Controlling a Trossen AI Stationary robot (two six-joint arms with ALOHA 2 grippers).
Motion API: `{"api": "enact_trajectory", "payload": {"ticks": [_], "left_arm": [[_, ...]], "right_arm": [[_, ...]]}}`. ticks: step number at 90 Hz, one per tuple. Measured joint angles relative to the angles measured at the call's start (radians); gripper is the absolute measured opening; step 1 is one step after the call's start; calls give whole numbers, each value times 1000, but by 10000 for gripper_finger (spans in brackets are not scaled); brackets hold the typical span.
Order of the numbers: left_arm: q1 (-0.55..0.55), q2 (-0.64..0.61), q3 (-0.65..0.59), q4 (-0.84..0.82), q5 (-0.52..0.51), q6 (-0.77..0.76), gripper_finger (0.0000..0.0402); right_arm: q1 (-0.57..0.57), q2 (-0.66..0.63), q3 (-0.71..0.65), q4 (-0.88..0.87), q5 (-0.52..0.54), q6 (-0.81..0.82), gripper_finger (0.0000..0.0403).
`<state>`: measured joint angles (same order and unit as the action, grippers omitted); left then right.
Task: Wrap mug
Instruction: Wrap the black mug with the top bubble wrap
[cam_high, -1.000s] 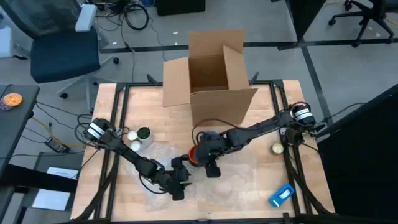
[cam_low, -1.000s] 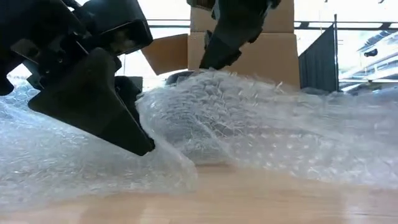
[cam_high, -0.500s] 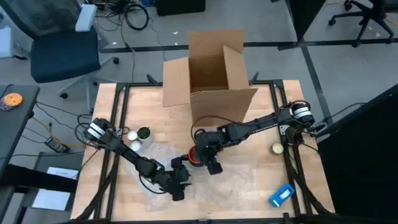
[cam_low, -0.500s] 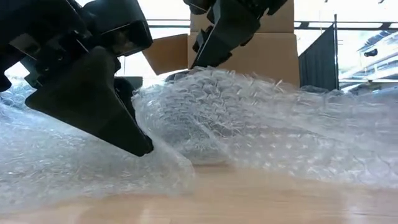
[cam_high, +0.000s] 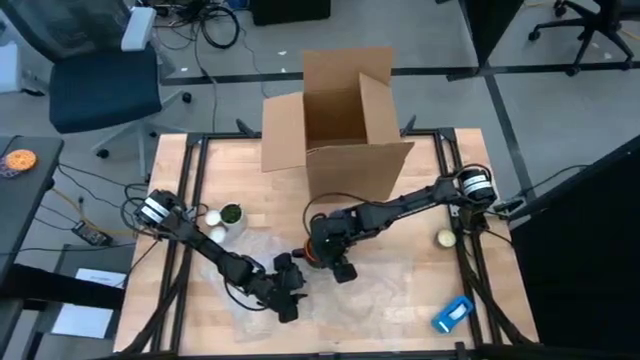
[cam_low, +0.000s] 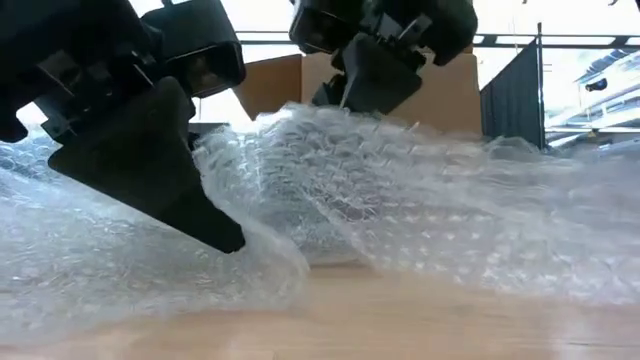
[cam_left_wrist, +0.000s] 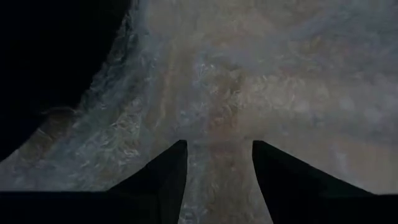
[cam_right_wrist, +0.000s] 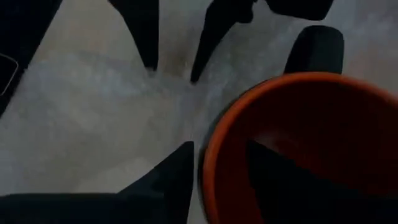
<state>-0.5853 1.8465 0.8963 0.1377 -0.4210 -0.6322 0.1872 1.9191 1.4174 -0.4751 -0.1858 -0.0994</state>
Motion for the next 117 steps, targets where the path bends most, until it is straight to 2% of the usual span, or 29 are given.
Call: {"api": "enact_trajectory", "payload": {"ticks": [14,19,32,46,68,82,97,117], "left_arm": [[3,0,0,0,-1,20,163],[4,0,0,0,-1,23,163],[5,0,0,0,-2,26,163],[5,0,0,0,0,32,163],[10,0,0,-1,74,54,163],[11,0,2,-1,147,51,163],[10,-1,7,-1,256,38,163],[10,-1,35,-5,266,57,163]], "right_arm": [[2,0,0,6,-2,13,23],[1,-1,0,-1,-12,20,10],[3,-1,0,5,10,40,6],[14,-12,31,-25,78,40,2],[68,-36,233,-236,172,36,1],[135,-43,326,-277,153,61,0],[199,-42,300,-297,122,171,0],[245,-42,192,-254,127,310,0]]}}
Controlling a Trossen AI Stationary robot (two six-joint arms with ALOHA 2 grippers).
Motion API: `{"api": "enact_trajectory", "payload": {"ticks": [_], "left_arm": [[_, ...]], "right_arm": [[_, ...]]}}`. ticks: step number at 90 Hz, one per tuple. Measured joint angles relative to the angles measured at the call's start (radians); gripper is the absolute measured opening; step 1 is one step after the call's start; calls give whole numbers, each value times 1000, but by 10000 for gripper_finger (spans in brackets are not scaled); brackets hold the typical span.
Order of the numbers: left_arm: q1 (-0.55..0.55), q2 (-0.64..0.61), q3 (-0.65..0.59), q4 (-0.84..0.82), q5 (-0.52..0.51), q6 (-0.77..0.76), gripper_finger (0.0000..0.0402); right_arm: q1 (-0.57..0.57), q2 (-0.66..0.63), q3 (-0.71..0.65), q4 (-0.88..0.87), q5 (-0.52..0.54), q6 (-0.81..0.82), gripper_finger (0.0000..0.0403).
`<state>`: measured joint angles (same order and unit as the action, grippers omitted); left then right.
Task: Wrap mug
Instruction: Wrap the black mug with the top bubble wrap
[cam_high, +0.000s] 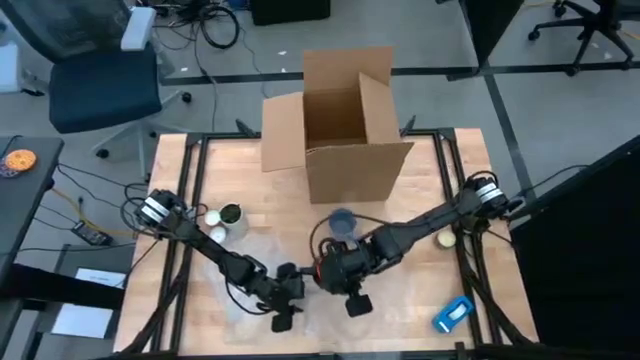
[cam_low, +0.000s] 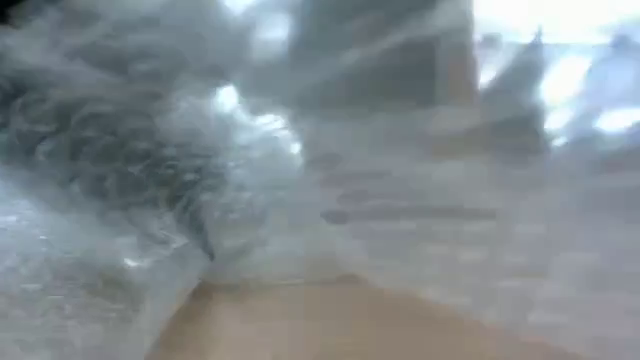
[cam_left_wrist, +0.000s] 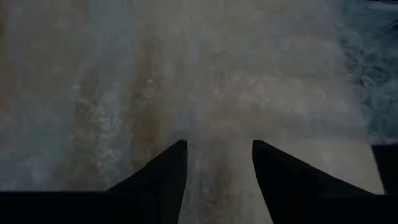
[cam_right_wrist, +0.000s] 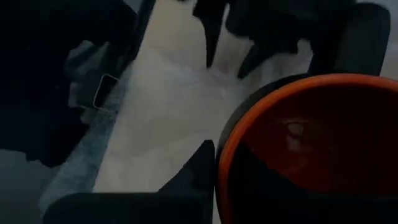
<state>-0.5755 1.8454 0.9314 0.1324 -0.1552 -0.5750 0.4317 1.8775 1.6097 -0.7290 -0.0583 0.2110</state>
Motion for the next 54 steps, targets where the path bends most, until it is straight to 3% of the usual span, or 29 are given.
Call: {"api": "enact_trajectory", "payload": {"ticks": [22,43,54], "left_arm": [[2,0,2,-15,-53,13,163],[14,0,2,-27,-55,20,163],[14,0,2,-26,-26,21,163]], "right_arm": [[5,1,-120,33,-6,84,0],[-37,1,-152,-37,132,83,0],[-65,-6,-152,-67,149,64,0]]}}
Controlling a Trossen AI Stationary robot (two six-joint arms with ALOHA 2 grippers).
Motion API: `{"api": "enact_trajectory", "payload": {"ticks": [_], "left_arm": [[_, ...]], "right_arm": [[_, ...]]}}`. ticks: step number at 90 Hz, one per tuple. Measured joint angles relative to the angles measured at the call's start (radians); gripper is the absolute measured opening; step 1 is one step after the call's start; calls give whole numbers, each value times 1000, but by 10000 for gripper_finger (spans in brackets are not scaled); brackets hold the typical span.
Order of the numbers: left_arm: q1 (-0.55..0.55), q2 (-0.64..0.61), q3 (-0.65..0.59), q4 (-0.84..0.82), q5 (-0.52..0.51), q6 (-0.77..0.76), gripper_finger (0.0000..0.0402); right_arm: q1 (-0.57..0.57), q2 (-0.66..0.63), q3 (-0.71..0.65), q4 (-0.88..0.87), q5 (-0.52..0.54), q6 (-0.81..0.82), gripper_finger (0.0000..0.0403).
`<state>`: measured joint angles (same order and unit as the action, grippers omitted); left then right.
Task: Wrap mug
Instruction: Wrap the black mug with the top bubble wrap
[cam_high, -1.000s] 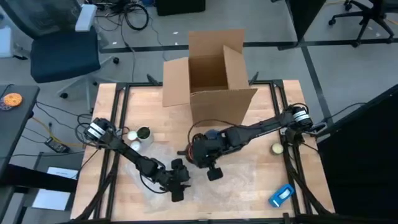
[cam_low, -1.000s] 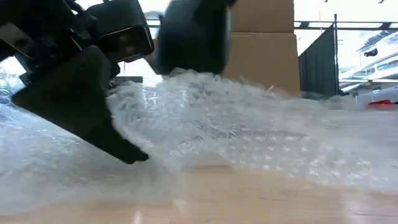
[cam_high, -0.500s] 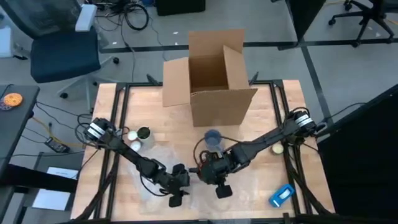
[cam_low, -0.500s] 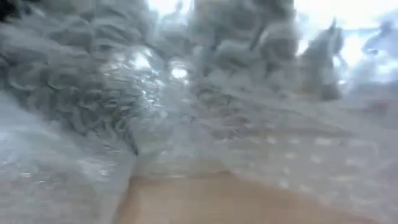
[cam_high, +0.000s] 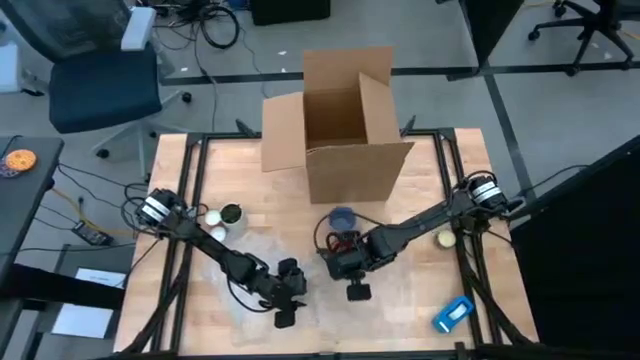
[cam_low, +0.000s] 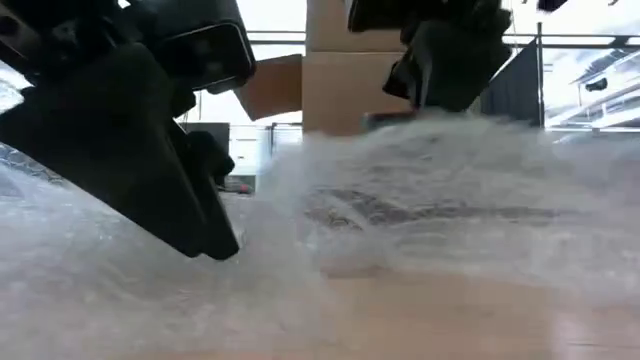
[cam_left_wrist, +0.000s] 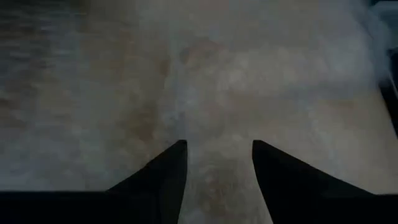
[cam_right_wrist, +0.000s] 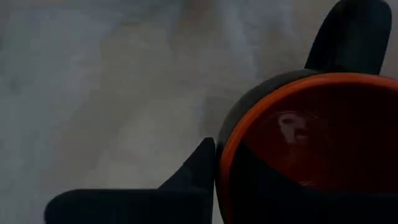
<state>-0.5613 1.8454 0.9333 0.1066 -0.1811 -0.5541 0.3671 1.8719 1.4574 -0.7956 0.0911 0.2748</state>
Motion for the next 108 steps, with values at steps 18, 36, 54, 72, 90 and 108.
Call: {"api": "enact_trajectory", "payload": {"ticks": [18,36,54,72,90,108], "left_arm": [[0,0,0,6,63,3,163],[13,-12,0,-11,89,19,163],[37,-116,0,-80,82,30,163],[37,-220,2,-201,-24,77,163],[62,-210,-2,-236,-150,102,163],[127,-101,-8,-212,-148,100,163]], "right_arm": [[-11,-48,58,-32,3,-32,0],[10,-74,75,-11,-62,-14,0],[48,-74,74,-52,-96,66,0],[97,-76,74,-49,-156,148,0],[149,-76,64,-10,-134,195,0],[149,-75,-10,75,-110,211,0]]}}
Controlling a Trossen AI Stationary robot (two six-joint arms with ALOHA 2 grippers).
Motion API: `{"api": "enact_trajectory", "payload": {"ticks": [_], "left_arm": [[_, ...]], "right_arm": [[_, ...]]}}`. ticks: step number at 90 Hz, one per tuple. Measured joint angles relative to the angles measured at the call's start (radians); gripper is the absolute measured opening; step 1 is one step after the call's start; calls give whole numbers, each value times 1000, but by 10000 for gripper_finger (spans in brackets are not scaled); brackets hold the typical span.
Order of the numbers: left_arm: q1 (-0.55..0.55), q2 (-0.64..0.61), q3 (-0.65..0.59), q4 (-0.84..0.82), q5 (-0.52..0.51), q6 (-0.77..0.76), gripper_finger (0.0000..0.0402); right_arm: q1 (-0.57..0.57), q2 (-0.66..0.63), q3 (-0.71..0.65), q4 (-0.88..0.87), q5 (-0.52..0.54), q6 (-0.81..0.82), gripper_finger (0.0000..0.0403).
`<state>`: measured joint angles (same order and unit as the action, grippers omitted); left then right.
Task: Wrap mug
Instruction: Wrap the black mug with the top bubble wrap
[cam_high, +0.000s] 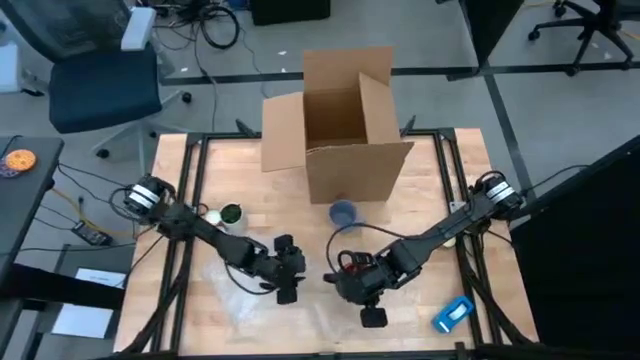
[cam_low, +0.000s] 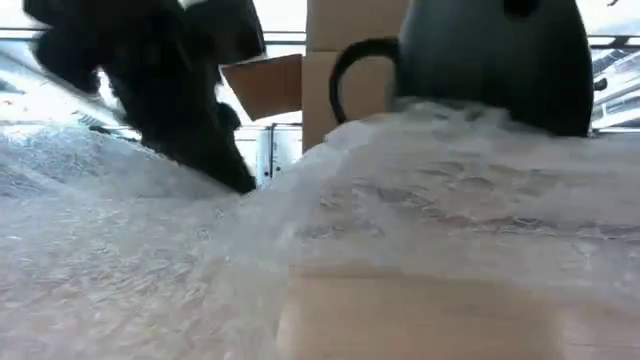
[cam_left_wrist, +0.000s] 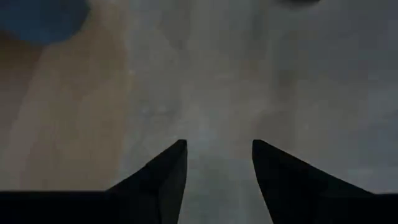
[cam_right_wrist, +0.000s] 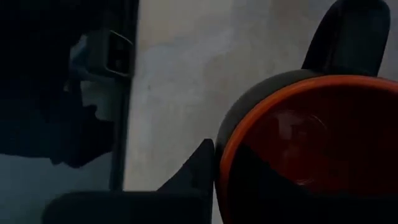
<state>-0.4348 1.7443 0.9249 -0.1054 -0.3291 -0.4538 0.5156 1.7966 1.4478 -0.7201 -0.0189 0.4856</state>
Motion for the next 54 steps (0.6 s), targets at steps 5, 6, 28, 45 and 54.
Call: {"api": "enact_trajectory", "payload": {"ticks": [5,6,28,45,54], "left_arm": [[18,19,0,0,0,0,163],[22,21,0,-1,0,1,163],[105,20,1,-5,-139,150,163],[154,20,58,-115,-122,217,163],[148,20,138,-268,-100,221,163]], "right_arm": [[-12,1,-30,30,0,11,0],[-14,2,-34,32,0,11,0],[-77,-2,-105,-18,57,11,0],[-118,-13,-105,-65,76,-20,0],[-122,-26,-75,-94,75,-39,0]]}}
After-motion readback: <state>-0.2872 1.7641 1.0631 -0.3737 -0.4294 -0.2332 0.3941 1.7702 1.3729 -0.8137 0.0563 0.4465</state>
